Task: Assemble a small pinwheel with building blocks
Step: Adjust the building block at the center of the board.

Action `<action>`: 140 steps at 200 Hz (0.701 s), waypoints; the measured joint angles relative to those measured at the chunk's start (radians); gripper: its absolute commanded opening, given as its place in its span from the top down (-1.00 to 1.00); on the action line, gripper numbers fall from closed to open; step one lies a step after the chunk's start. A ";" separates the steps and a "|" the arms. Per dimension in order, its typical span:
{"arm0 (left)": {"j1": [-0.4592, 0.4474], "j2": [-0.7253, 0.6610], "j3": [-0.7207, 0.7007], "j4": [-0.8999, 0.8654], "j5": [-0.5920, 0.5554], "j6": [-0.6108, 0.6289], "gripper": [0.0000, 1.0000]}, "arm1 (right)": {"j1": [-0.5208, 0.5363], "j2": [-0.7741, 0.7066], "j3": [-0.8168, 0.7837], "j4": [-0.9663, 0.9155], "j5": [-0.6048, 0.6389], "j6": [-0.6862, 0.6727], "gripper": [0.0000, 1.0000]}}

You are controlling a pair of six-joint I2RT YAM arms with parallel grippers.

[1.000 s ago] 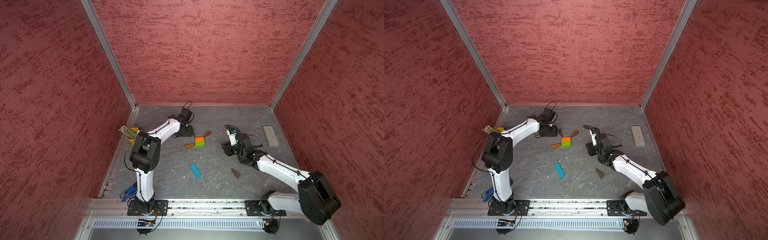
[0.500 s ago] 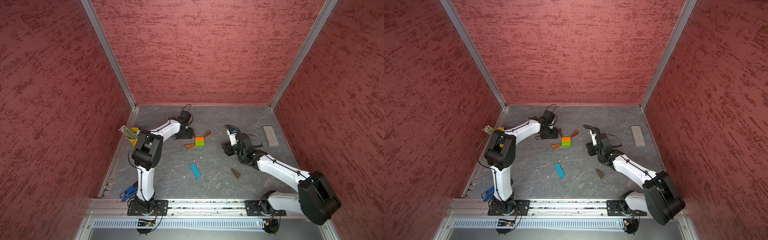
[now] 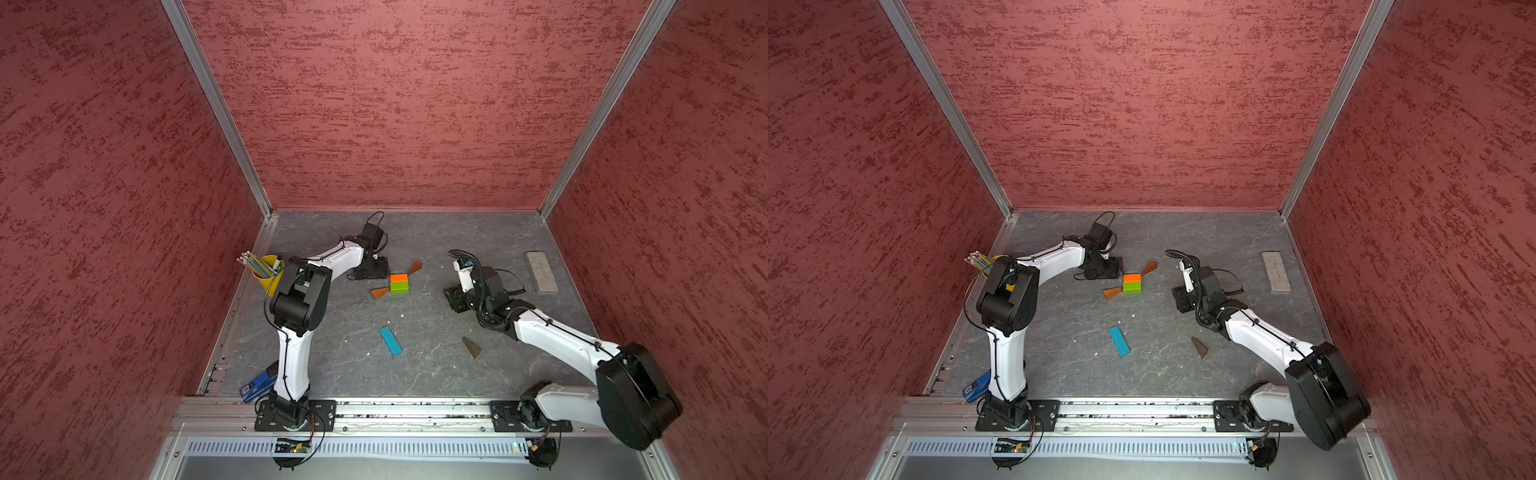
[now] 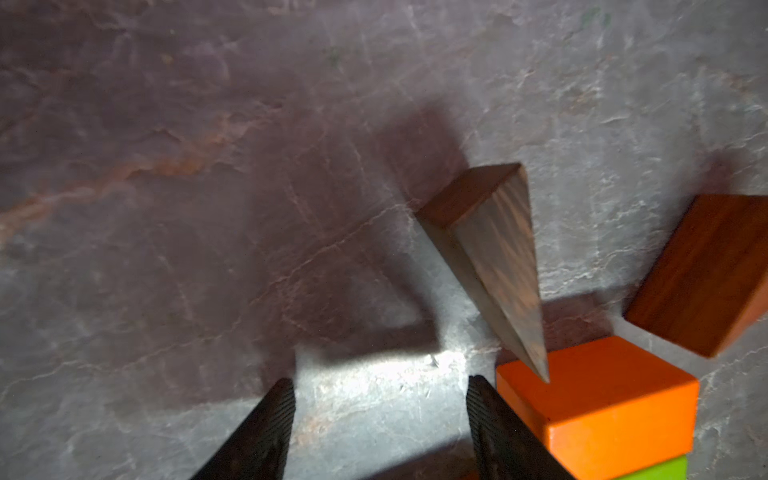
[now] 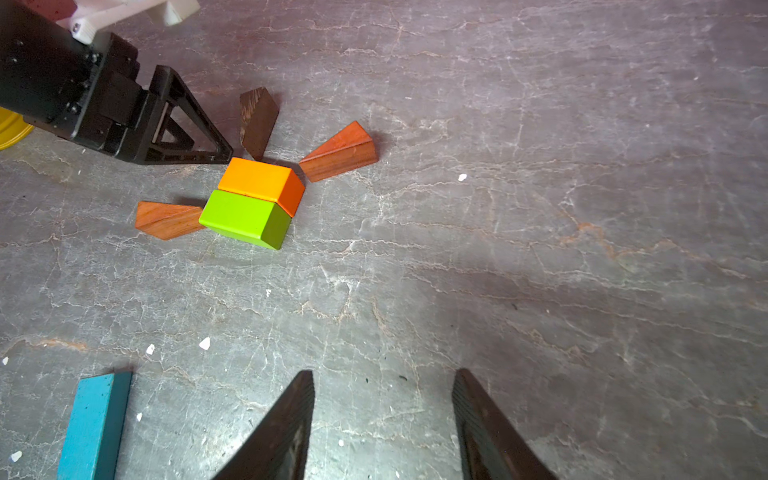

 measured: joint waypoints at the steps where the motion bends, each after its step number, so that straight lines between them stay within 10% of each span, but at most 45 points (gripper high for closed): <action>1: 0.000 0.000 0.000 0.000 0.000 0.000 -0.35 | 0.000 0.000 0.000 0.000 0.000 0.000 -0.13; 140: 0.006 0.003 0.016 0.027 0.032 0.013 -0.36 | -0.001 0.000 0.019 -0.015 0.001 0.000 -0.13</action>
